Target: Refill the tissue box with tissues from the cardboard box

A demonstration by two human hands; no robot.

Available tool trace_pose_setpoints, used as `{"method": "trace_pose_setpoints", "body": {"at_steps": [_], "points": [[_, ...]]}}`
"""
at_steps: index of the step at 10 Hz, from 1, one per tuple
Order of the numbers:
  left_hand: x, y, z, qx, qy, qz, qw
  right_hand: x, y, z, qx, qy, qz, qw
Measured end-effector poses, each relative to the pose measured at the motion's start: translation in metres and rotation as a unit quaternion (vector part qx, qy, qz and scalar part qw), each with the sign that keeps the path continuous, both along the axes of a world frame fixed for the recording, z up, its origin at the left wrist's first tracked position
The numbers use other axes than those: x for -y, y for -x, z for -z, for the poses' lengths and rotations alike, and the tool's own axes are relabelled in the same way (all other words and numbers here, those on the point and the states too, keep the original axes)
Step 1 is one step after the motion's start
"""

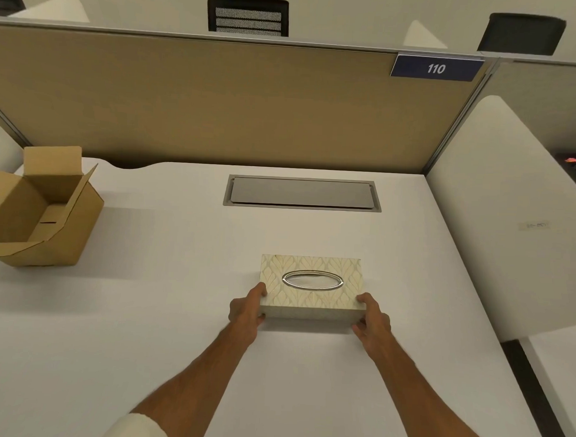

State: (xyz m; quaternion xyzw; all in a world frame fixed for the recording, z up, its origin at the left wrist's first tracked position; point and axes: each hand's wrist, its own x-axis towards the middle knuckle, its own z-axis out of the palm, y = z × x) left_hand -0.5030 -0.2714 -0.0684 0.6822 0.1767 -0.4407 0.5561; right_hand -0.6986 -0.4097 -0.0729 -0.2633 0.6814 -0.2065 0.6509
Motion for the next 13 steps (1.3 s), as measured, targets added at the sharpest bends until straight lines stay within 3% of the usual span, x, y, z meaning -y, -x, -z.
{"method": "trace_pose_setpoints", "body": {"at_steps": [2,7,9,11,13], "points": [[0.001,0.0,0.003,0.037,-0.032,0.033,0.998,0.0,0.004,0.01,-0.076,0.046,-0.054,0.995],[0.001,0.003,-0.004,0.121,-0.095,0.137,0.979,-0.001,0.008,0.008,-0.129,0.114,-0.18,0.969],[0.002,0.005,-0.013,0.168,-0.13,0.209,0.954,-0.003,0.007,0.0,-0.165,0.151,-0.236,0.946],[-0.009,0.0,-0.017,0.226,-0.134,0.278,0.924,-0.017,0.007,-0.009,-0.208,0.22,-0.264,0.916],[-0.028,-0.003,-0.019,0.317,-0.128,0.312,0.886,-0.039,0.016,-0.012,-0.299,0.337,-0.289,0.845]]}}
